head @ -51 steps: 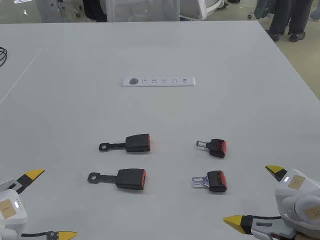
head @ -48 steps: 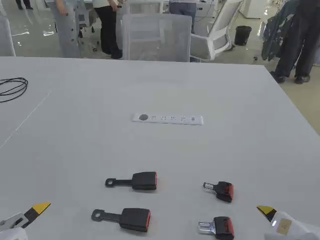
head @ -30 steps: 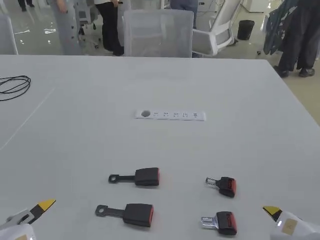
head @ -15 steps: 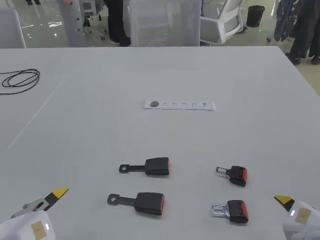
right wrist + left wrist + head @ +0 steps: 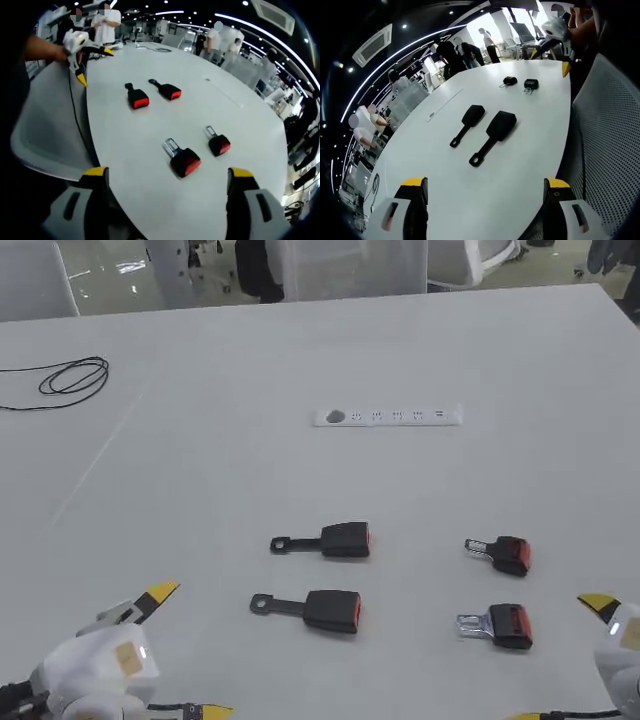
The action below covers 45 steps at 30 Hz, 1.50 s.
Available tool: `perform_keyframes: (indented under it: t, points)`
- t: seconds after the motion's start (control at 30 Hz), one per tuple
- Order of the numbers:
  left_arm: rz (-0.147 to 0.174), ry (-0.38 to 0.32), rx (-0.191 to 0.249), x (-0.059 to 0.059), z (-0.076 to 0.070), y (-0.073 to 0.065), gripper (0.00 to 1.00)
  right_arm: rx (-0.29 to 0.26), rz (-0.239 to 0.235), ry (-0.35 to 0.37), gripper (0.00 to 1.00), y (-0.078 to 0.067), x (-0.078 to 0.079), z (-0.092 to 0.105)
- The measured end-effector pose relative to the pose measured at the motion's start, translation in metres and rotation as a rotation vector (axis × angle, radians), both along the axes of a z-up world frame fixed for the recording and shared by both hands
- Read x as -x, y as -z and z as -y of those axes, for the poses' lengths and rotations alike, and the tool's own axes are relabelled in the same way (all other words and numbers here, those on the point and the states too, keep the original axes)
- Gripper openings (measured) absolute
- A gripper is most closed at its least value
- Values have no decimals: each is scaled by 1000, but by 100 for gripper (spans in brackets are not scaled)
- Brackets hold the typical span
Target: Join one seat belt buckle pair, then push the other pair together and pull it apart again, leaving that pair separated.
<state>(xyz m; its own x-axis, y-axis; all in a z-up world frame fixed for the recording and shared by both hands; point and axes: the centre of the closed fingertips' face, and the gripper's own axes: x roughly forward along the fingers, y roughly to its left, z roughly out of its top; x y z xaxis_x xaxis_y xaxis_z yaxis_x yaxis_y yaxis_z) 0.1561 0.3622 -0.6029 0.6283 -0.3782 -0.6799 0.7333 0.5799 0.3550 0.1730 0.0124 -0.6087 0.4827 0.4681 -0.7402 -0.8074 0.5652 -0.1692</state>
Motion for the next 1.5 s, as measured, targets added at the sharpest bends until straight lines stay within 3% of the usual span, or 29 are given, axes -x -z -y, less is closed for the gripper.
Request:
perform_keyframes:
  t: [0.4,0.97,1.5]
  points:
    - [-21,5,-14,2,0,4,97,-22,-6,5,100,5,0,-2]
    - [-6,18,-4,1,4,0,96,-8,-11,-14,100,9,-2,-10]
    - [-19,17,-13,3,4,3,96,-21,-7,11,100,9,-4,-5]
